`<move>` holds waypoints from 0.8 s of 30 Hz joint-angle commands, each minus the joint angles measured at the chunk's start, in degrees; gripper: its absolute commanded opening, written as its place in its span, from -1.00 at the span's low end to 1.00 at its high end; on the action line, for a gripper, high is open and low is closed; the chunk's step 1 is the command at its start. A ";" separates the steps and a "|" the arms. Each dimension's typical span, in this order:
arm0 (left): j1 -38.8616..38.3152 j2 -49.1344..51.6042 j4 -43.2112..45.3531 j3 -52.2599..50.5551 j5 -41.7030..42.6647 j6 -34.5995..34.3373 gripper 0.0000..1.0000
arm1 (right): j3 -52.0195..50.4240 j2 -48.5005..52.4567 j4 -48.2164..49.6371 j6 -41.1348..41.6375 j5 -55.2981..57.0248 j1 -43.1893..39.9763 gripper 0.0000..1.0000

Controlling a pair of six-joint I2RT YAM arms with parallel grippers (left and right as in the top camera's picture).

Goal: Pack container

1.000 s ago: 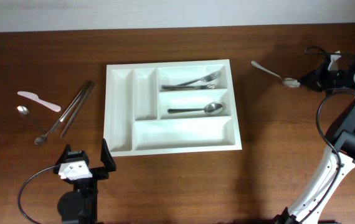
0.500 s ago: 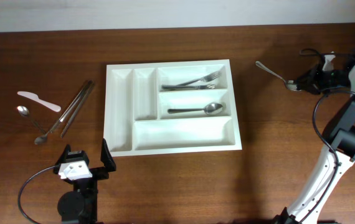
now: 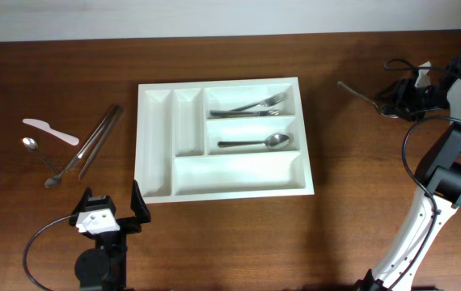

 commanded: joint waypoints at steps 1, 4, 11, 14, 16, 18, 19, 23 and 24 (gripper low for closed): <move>-0.24 -0.50 -0.09 -0.26 0.63 0.92 0.99 | -0.52 0.85 0.90 -1.40 -1.40 -0.17 0.26; -0.24 -0.50 -0.09 -0.28 0.63 0.92 0.99 | 0.24 0.85 1.44 -1.42 -2.05 -0.24 0.31; -0.24 -0.50 -0.09 -0.28 0.63 0.92 0.99 | 3.26 0.85 1.40 -2.29 -4.74 -0.22 0.44; -0.24 -0.50 -0.09 -0.28 0.63 0.92 0.99 | 4.48 0.85 1.38 -3.15 -6.91 -0.22 0.52; -0.24 -0.50 -0.09 -0.26 0.63 0.92 0.99 | 5.40 0.85 1.25 -3.15 -7.08 -0.17 0.55; -0.24 -0.50 -0.09 -0.28 0.63 0.92 0.99 | 6.47 0.85 1.05 -3.15 -7.04 -0.17 0.57; -0.24 -0.50 -0.09 -0.28 0.63 0.92 0.99 | 6.84 0.85 0.98 -3.15 -7.02 -0.17 0.57; -0.24 -0.50 -0.09 -0.28 0.63 0.92 0.99 | 7.21 0.83 0.83 -1.46 -3.87 -0.66 0.59; -0.24 -0.50 -0.09 -0.28 0.63 0.92 0.99 | 7.21 0.83 0.81 -1.38 -3.04 -0.79 0.60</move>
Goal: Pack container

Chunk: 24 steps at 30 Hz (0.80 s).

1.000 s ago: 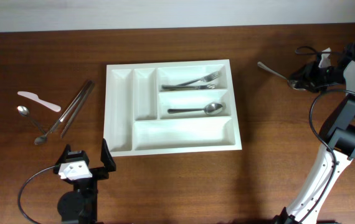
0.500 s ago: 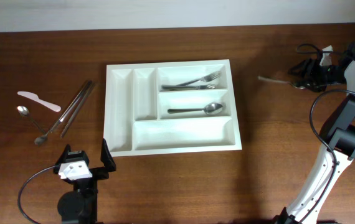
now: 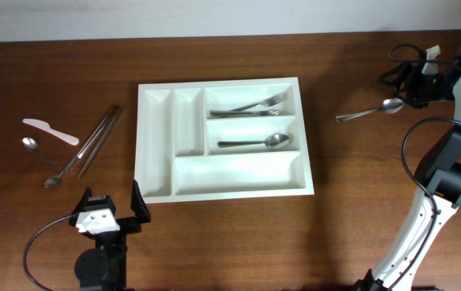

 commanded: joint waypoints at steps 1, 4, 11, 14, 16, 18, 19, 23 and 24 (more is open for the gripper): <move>-0.24 -0.50 -0.09 -0.28 0.63 0.92 0.99 | 1.22 0.83 -0.31 0.50 2.47 -0.79 0.60; -0.24 -0.50 -0.09 -0.28 0.63 0.92 0.98 | 1.22 0.83 -0.26 0.48 2.51 -1.44 0.61; -0.24 -0.50 -0.09 -0.28 0.63 0.92 0.98 | 1.22 0.83 -0.13 0.48 3.82 -3.52 0.63; -0.24 -0.50 -0.09 -0.28 0.63 0.92 0.99 | 1.20 0.85 -0.22 0.50 4.00 -4.22 0.65; -0.24 -0.50 -0.09 -0.28 0.63 0.92 0.99 | 1.18 0.85 -0.31 0.48 4.24 -4.48 0.65; -0.24 -0.50 -0.09 -0.28 0.63 0.92 0.98 | 0.87 0.85 -0.35 0.50 5.11 -4.46 0.65; -0.24 -0.50 -0.09 -0.28 0.63 0.92 0.99 | 0.76 0.85 -0.55 0.50 5.60 -4.39 0.65; -0.24 -0.50 -0.09 -0.28 0.63 0.92 0.99 | -0.33 0.85 -0.48 0.48 6.19 -4.02 0.65; -0.24 -0.50 -0.09 -0.28 0.63 0.92 0.99 | -0.68 0.85 -0.24 0.48 6.19 -3.93 0.65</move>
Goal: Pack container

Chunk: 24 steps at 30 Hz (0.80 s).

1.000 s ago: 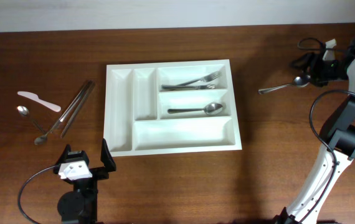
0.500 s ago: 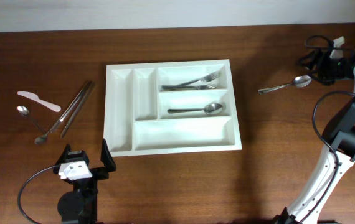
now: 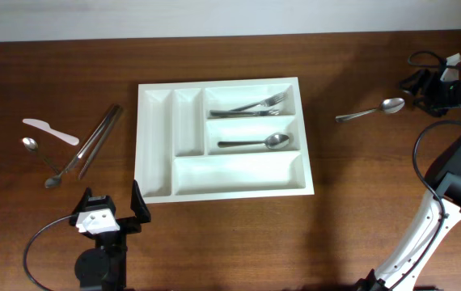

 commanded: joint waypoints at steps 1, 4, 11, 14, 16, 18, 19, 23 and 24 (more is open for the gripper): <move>-0.24 -0.50 -0.09 -0.28 0.63 0.92 0.98 | -1.09 0.85 0.44 0.17 1.05 0.55 0.64; -0.24 -0.50 -0.09 -0.28 0.63 0.92 0.99 | -1.81 0.90 0.70 0.20 1.86 0.66 0.64; -0.24 -0.50 -0.09 -0.28 0.63 0.92 0.99 | -3.28 1.07 2.05 0.20 1.81 0.70 0.65; -0.24 -0.50 -0.09 -0.28 0.63 0.92 0.99 | -4.74 1.07 3.50 0.17 1.16 0.98 0.64; -0.24 -0.50 -0.09 -0.28 0.63 0.92 0.99 | -6.16 1.07 4.81 0.17 -0.20 1.36 0.64; -0.24 -0.50 -0.09 -0.28 0.63 0.92 0.99 | -7.72 1.07 6.27 0.17 -0.96 1.95 0.64; -0.24 -0.50 -0.09 -0.28 0.63 0.92 0.99 | -8.39 1.07 6.93 0.17 -1.01 2.29 0.63; -0.24 -0.50 -0.09 -0.28 0.63 0.92 0.99 | -10.60 1.07 8.83 0.17 -1.18 4.07 0.63; -0.24 -0.50 -0.09 -0.26 0.63 0.92 0.99 | -10.88 1.07 9.14 0.17 -1.18 4.46 0.63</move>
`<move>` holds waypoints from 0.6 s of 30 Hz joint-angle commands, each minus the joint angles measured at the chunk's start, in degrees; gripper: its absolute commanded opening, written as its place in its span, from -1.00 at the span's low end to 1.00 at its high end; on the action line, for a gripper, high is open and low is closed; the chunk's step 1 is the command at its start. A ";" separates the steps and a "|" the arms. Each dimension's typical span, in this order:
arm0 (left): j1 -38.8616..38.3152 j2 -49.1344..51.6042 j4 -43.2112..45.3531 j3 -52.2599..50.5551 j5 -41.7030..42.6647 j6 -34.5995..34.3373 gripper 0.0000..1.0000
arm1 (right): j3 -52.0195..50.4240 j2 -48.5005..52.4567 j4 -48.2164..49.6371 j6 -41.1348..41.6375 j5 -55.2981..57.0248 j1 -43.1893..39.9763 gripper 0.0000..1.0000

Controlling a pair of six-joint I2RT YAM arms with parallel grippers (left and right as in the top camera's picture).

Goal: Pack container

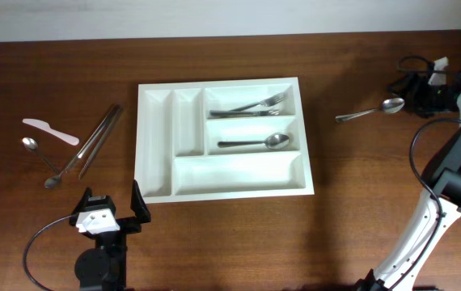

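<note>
A white cutlery tray point(156, 145) lies mid-table. Its upper right compartment holds forks point(255, 105), and the one below holds a spoon point(255, 143). Another spoon point(368, 111) lies on the bare wood right of the tray, bowl to the right. My right gripper point(409, 87) hovers just right of that bowl and looks open, with nothing in it. Parked at the near left, my left gripper point(111, 204) is open and empty.
Left of the tray lie a white plastic knife point(50, 130), two long metal pieces point(93, 143) side by side and two small spoons point(40, 162). The right arm's cable point(418, 153) loops near the right edge.
My right gripper has shifted a little left and down, back toward the bowl of the loose spoon. The spoon and everything else lie as before.
At first my right gripper held the spoon up at the far right, handle pointing left. Then the spoon lay on the table right of the tray, let go. The gripper then stood farther right, and now it is close to the spoon's bowl again.
</note>
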 commanded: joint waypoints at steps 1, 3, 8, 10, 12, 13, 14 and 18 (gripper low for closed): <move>-0.24 -0.50 -0.09 -0.28 0.63 0.92 0.99 | -3.26 1.31 0.20 0.09 0.81 2.86 0.63; -0.24 -0.50 -0.09 -0.28 0.63 0.92 0.98 | -3.30 1.31 0.46 0.09 0.81 3.48 0.57; -0.24 -0.50 -0.09 -0.28 0.63 0.92 0.98 | -3.30 1.31 0.68 0.20 0.83 3.91 0.25; -0.24 -0.50 -0.09 -0.28 0.63 0.92 0.99 | -3.30 1.31 0.66 0.28 1.09 3.91 0.01; -0.24 -0.50 -0.09 -0.28 0.63 0.92 0.99 | -3.30 1.31 0.61 0.98 2.03 3.80 -0.32; -0.24 -0.50 -0.09 -0.28 0.63 0.92 0.99 | -3.30 1.31 0.61 1.64 2.54 3.80 -0.43; -0.24 -0.50 -0.09 -0.28 0.63 0.92 0.99 | -3.30 1.31 0.61 1.79 2.62 3.80 -0.55; -0.24 -0.50 -0.09 -0.28 0.63 0.92 0.99 | -3.30 1.31 0.63 1.79 2.62 3.80 -0.73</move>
